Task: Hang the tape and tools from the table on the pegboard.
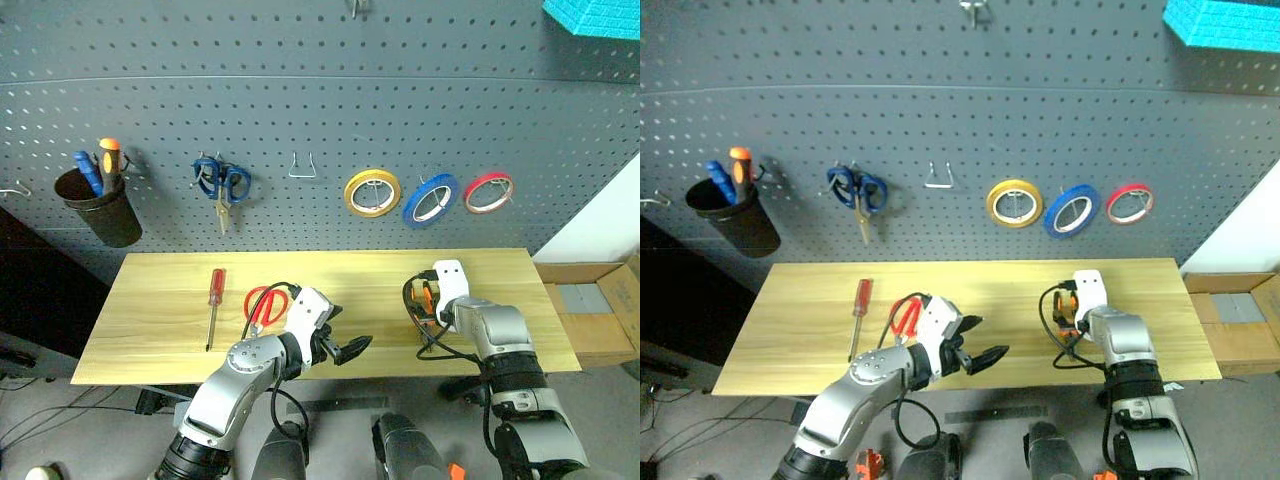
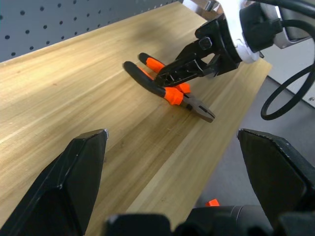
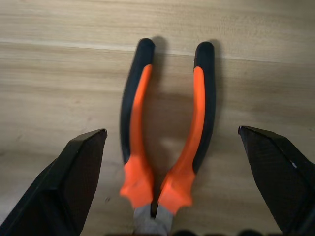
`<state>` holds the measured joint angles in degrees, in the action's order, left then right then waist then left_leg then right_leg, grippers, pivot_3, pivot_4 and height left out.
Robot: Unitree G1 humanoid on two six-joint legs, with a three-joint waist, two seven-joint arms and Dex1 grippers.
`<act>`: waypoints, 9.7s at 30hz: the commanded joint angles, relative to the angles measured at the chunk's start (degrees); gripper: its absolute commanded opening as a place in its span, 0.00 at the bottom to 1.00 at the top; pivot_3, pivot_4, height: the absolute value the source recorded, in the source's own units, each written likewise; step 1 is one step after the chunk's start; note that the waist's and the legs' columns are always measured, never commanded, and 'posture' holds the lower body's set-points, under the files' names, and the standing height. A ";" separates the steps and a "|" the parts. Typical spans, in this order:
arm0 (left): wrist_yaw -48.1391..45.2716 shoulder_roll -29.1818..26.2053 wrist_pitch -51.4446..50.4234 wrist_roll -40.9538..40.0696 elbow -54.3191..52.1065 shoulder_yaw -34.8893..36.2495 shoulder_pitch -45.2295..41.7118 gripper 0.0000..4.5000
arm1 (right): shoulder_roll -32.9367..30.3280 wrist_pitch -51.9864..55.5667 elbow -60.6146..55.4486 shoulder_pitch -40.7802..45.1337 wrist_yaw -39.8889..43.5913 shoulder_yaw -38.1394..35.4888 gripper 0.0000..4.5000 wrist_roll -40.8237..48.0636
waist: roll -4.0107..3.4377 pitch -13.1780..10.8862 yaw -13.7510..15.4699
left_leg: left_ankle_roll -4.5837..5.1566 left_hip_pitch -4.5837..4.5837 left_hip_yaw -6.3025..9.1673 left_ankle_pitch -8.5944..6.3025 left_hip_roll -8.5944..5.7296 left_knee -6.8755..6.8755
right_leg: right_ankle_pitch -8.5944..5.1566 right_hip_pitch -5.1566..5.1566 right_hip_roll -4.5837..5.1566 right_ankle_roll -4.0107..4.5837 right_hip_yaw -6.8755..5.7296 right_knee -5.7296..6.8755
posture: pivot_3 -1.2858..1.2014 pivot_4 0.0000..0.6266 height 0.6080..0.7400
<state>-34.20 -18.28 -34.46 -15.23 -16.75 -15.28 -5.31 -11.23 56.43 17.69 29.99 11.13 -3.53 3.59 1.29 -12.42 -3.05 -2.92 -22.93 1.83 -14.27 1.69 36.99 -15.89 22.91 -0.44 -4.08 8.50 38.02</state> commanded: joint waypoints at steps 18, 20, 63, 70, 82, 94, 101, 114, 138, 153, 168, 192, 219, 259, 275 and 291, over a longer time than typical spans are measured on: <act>2.61 0.61 -3.18 -3.58 -6.96 1.47 1.88 1.00 | -1.92 2.15 11.08 4.13 -0.13 1.11 0.65 -0.07 | 0.67 -1.96 0.28 | -0.01 -0.09 0.08 -0.01 -0.02 -0.01 | 0.00 0.14 0.06 0.00 -0.13 0.02 | 0.56 0.47 1.00; 2.71 1.05 -3.16 -3.86 -6.87 1.53 1.51 1.00 | -1.76 2.35 10.84 4.16 -0.44 0.98 0.62 -0.03 | 0.68 -1.96 0.30 | -0.01 -0.09 0.08 -0.01 -0.02 -0.02 | 0.00 0.14 0.06 0.00 -0.13 0.01 | 0.55 0.46 1.00; 23.22 0.67 -8.16 -10.27 -18.79 21.72 -11.22 1.00 | 13.13 -58.42 -4.53 25.85 -6.92 6.81 0.62 -3.33 | 0.71 -0.38 6.59 | -1.25 -0.99 1.72 0.81 -0.01 -0.12 | 0.31 0.61 0.62 0.64 -2.97 0.12 | 0.62 0.22 1.00; 20.72 1.67 -3.12 -7.18 -8.01 17.25 -16.73 1.00 | 14.93 -64.98 5.06 29.38 -10.37 6.02 0.62 -3.93 | 0.71 -0.38 7.29 | -1.27 -1.00 1.62 0.83 0.01 -0.15 | 0.33 0.74 0.63 0.69 -2.98 0.20 | 0.63 0.26 1.00; 17.20 3.85 0.80 -5.52 0.73 14.89 -21.91 1.00 | 14.71 -80.76 20.70 28.01 -18.59 7.51 0.62 -11.06 | 0.71 -0.39 7.60 | -1.16 -1.01 1.53 0.78 0.00 -0.08 | 0.30 0.95 0.65 0.76 -2.96 0.65 | 0.63 0.30 1.00; 16.24 3.03 0.00 -5.63 -0.47 15.27 -19.90 1.00 | 15.67 -77.89 22.13 23.56 -14.78 9.18 0.70 -11.39 | 0.69 -0.41 7.48 | -1.19 -0.98 1.50 0.84 0.03 -0.09 | 0.21 1.13 0.62 0.91 -2.95 0.98 | 0.62 0.32 1.00; 16.29 3.53 0.10 -5.48 -0.38 14.75 -19.42 1.00 | 14.26 -75.35 17.80 21.27 -11.56 9.21 0.99 -10.80 | 0.68 -0.42 7.44 | -1.19 -0.98 1.50 0.84 0.03 -0.07 | 0.20 1.13 0.62 0.92 -2.95 0.98 | 0.61 0.32 1.00; 19.82 1.01 -2.17 -2.41 -5.17 16.22 -6.09 1.00 | 3.80 -48.77 -24.04 -1.64 14.40 15.06 0.99 1.90 | 0.62 -0.47 6.08 | -1.16 -1.00 1.56 0.81 0.04 -0.10 | 0.17 1.08 0.65 0.92 -2.96 0.92 | 0.58 0.36 1.00; 19.38 -2.30 -3.21 7.41 22.61 15.17 -0.37 1.00 | -10.72 -39.41 -32.23 -13.16 35.73 27.99 0.99 4.16 | 0.38 -3.49 2.93 | -1.14 -0.32 1.72 0.82 0.03 -0.15 | 0.01 0.33 0.64 0.84 -3.02 0.85 | 0.56 0.52 1.00; 14.69 -3.00 -4.02 7.59 24.20 14.77 -1.97 0.18 | -10.04 -39.39 -32.32 -13.35 34.57 27.98 1.00 3.77 | 0.08 -3.95 2.77 | -1.15 -0.28 1.67 0.82 0.01 -0.17 | -0.17 0.33 0.65 0.54 -2.97 0.84 | 0.55 0.50 1.00; 16.67 0.09 2.06 7.29 1.34 15.83 11.41 0.06 | -7.13 -39.50 -35.81 -17.88 29.45 20.44 1.00 8.77 | 0.35 -3.73 2.95 | -1.28 -0.52 1.78 0.75 0.03 -0.31 | -0.08 0.47 0.77 0.72 -3.08 0.58 | 0.56 0.34 1.00; 31.38 2.12 38.73 24.22 -8.69 22.71 14.95 0.06 | 4.17 -40.50 -40.82 -10.30 24.73 10.28 1.00 25.13 | 0.72 1.61 4.92 | -1.26 -0.81 1.99 0.76 -0.02 -0.29 | -0.02 0.33 0.76 0.79 -3.53 0.06 | 0.60 0.13 1.00; 23.40 4.55 32.62 13.91 14.17 20.12 -7.52 0.06 | 3.16 -41.58 -38.76 -7.04 19.93 11.07 1.00 20.18 | 0.73 3.50 5.78 | -1.23 -0.15 1.68 0.78 -0.01 -0.07 | 0.04 0.19 0.61 0.92 -3.13 0.97 | 0.57 0.15 1.00; 25.80 -5.50 15.50 14.00 32.61 27.94 -9.29 0.99 | 3.81 -38.49 -25.33 -1.43 20.68 30.41 1.00 0.54 | 0.54 -0.64 2.91 | -0.91 0.36 1.68 0.98 0.09 -0.04 | -0.12 -0.26 0.48 0.66 -3.02 0.99 | 0.56 0.45 1.00; 15.84 -9.64 21.25 13.10 55.41 25.22 -23.84 0.99 | 8.56 -26.83 -24.21 6.94 19.95 31.17 1.00 -3.91 | 0.53 -5.94 2.76 | -1.04 -1.37 2.03 0.88 0.04 -0.04 | 0.07 1.29 0.68 1.01 -3.52 1.01 | 0.55 0.64 1.00; 14.65 -9.56 19.53 12.11 55.30 24.78 -25.05 0.19 | 8.12 -27.37 -23.63 6.88 20.63 30.14 1.00 -3.93 | 0.47 -6.69 2.43 | -1.06 -1.37 2.13 0.89 0.03 -0.04 | 0.06 1.28 0.67 0.99 -3.61 1.02 | 0.56 0.59 1.00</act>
<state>-19.54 -27.54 -14.67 -2.97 40.03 9.33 -30.84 -3.57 30.90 -4.86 36.45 31.37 27.13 -0.92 1.76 -19.12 -0.62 -3.98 -24.30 3.96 -13.38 1.71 36.95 -15.84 24.19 0.23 -3.08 4.89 39.04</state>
